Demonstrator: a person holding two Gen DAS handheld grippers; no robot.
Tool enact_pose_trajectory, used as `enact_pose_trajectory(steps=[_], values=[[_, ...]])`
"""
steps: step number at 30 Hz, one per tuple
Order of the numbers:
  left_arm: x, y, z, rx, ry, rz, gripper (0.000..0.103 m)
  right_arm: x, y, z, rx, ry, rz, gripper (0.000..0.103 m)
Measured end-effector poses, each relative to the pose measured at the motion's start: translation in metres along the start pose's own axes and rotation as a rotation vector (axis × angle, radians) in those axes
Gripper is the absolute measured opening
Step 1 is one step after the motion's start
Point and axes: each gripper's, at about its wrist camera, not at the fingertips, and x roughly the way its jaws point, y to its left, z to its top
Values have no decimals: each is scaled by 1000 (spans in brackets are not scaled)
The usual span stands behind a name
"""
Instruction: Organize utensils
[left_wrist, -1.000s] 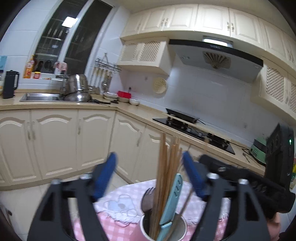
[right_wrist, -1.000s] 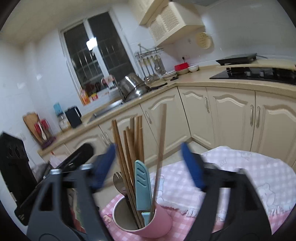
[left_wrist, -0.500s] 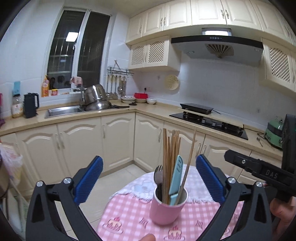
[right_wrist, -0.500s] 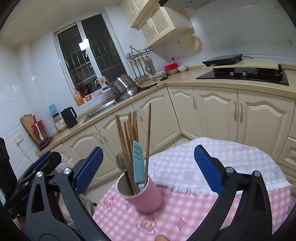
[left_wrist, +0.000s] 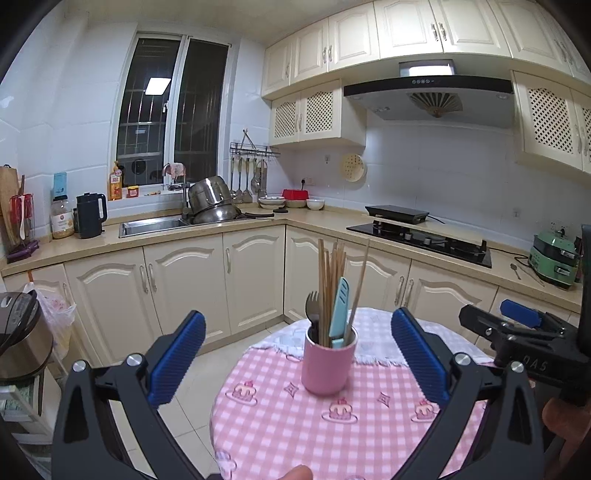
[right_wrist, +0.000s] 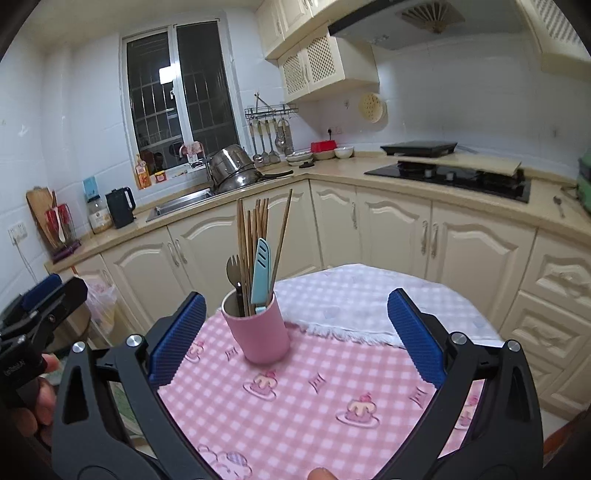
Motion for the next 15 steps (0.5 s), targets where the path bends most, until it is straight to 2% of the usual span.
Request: enact_pose_trajectory(steps=[8, 15], values=[[-49, -5, -6, 1, -36, -15, 98, -50, 20, -10, -45, -47, -64, 97], [-73, -11, -8, 8, -51, -13, 98, -81, 31, -19, -56, -81, -102, 97]])
